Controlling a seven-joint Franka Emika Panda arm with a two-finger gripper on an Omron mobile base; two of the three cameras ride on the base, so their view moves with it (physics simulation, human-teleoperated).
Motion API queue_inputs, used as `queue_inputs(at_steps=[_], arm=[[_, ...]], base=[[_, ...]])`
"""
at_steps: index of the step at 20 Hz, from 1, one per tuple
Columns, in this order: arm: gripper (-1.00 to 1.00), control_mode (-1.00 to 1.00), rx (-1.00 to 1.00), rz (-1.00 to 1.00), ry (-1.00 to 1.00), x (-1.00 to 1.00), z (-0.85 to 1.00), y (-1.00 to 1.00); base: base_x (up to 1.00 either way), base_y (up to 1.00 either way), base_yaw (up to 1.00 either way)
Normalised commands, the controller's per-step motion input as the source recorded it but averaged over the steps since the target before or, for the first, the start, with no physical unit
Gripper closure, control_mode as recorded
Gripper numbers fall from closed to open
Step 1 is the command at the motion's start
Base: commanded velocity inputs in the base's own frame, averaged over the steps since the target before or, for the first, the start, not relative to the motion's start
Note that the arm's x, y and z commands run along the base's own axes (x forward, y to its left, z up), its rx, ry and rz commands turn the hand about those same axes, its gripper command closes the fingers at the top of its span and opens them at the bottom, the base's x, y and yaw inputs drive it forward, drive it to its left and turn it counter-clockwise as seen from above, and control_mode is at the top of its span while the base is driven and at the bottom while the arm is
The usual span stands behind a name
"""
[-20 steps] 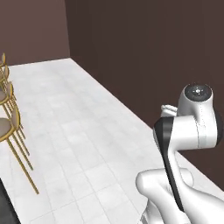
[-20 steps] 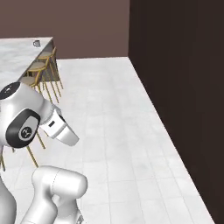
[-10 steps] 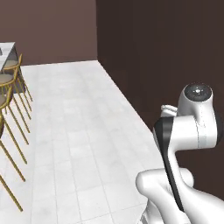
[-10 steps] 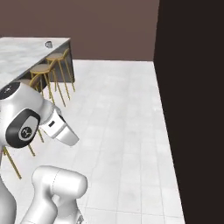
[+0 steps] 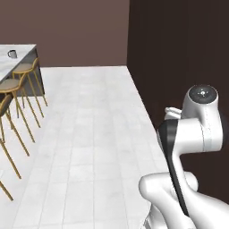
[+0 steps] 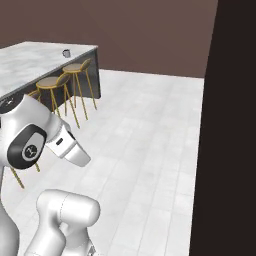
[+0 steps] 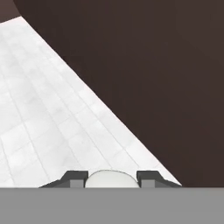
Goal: Pick up the marshmallow and place it in the cup of hot chocolate on the dining counter.
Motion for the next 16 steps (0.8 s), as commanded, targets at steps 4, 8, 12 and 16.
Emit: queue_inputs(at_steps=[4, 8, 12, 16], arm=[[1.00, 1.00, 0.00, 0.00, 0.00, 0.00, 0.00, 0.00], [1.00, 1.00, 0.00, 0.00, 0.00, 0.00, 0.00, 0.00], [1.00, 1.00, 0.00, 0.00, 0.00, 0.00, 0.00, 0.00], [1.00, 1.00, 0.00, 0.00, 0.00, 0.00, 0.00, 0.00]], base=[[1.00, -0.56, 0.35], [1.00, -0.55, 0.34], [1.00, -0.64, 0.36], [1.00, -0.76, 0.42]])
